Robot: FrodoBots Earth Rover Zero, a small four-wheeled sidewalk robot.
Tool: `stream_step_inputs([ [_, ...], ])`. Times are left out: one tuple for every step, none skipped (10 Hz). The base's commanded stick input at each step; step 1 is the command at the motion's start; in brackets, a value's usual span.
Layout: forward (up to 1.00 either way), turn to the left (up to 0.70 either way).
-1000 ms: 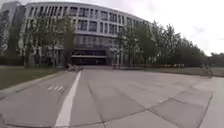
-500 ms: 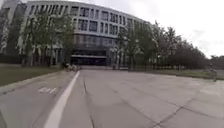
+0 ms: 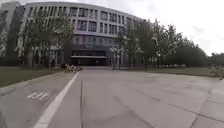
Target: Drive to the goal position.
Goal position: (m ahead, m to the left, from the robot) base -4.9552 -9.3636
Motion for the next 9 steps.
stream_step_inputs([
  [0.7,0.0],
  [0.7,0.18],
  [0.7,0.35],
  [0.7,0.35],
  [0.7,0.28],
  [0.7,0.14],
  [0.7,0.0],
  [0.7,0.0],
  [0.7,0.0],
])
